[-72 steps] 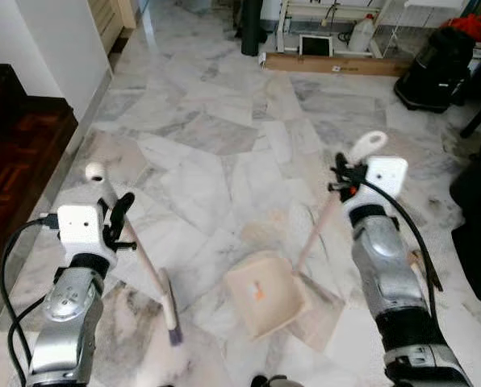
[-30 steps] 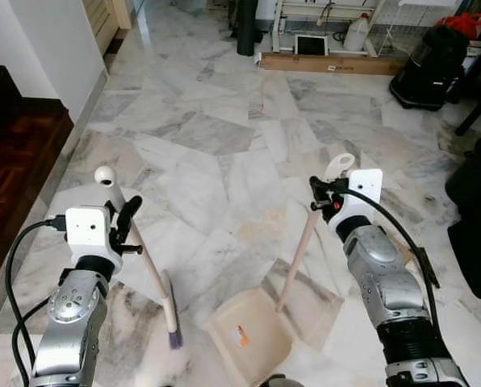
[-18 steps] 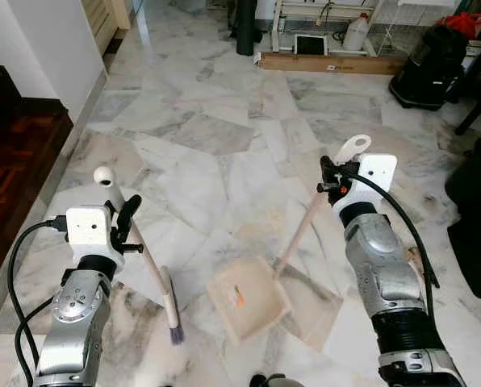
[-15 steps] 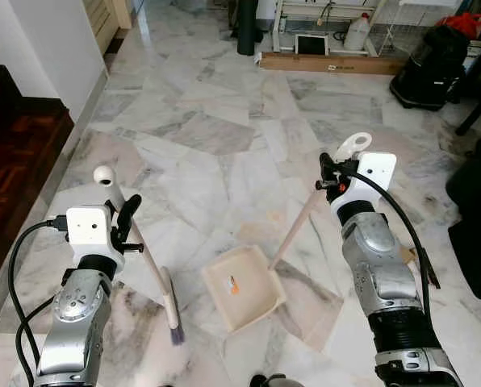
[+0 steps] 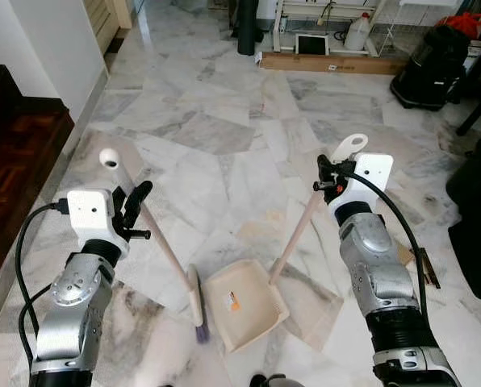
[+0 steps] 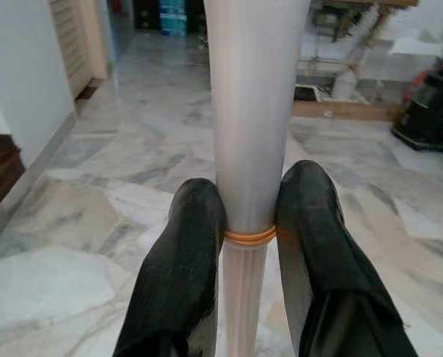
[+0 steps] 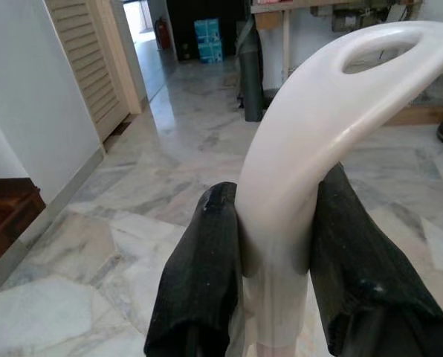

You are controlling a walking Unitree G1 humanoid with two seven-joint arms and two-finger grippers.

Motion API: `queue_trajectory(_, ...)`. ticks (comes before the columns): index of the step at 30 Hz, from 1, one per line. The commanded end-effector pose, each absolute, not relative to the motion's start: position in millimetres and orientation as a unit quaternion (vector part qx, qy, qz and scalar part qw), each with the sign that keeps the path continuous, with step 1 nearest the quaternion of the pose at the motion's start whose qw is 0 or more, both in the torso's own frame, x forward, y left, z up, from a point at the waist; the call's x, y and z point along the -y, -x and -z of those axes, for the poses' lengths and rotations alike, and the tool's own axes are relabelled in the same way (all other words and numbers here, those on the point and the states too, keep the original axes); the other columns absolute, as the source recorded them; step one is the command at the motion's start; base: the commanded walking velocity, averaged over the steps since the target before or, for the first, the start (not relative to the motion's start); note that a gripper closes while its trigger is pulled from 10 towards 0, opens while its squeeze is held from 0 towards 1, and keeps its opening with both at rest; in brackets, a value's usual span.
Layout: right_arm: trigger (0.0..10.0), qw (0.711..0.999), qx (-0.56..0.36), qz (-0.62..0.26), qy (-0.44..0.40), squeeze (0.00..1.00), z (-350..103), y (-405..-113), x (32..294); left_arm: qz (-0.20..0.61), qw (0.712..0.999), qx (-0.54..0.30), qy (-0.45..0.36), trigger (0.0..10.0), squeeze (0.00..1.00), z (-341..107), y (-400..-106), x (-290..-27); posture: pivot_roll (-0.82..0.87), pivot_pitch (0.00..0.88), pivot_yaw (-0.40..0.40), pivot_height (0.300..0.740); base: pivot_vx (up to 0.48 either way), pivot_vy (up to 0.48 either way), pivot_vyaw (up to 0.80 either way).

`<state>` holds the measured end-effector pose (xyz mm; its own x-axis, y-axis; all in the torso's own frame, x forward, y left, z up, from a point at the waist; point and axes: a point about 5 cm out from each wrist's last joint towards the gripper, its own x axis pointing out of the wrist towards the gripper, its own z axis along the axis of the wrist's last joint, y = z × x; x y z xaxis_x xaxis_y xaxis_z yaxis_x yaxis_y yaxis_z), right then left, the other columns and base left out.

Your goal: Sweep floor

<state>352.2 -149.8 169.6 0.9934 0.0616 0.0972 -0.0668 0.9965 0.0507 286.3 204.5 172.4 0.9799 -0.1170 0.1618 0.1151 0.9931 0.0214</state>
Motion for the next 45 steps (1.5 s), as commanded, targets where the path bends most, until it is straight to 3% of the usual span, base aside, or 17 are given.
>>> queue_trajectory(1, 10.0, 0.997, 0.071, -0.028, -0.021, 0.00, -178.9, -354.2, 149.9, 0.076, 0.991, 0.106, -0.013, 10.0, 0.00, -189.2, -284.1, -204.7, -0.06, 0.170, -0.037, 0.740, 0.000, 0.000, 0.00)
queue_trajectory(12, 10.0, 0.997, 0.067, 0.017, 0.019, 0.00, -175.7, -356.6, 163.0, 0.128, 0.989, 0.078, 0.002, 10.0, 0.00, -188.3, -281.5, -203.6, -0.06, 0.175, -0.039, 0.740, 0.000, 0.000, 0.00)
queue_trajectory(23, 10.0, 0.998, 0.061, 0.023, 0.026, 0.00, -169.4, -357.6, 162.8, 0.193, 0.975, 0.073, 0.078, 10.0, 0.00, -202.1, -276.7, -199.8, -0.05, 0.177, -0.043, 0.740, 0.000, 0.000, 0.00)
queue_trajectory(45, 10.0, 0.998, 0.055, -0.036, -0.020, 0.00, -169.7, -358.0, 146.2, 0.207, 0.972, 0.047, 0.097, 10.0, 0.00, -193.0, -276.3, -190.6, -0.06, 0.177, -0.044, 0.740, 0.000, 0.000, 0.00)
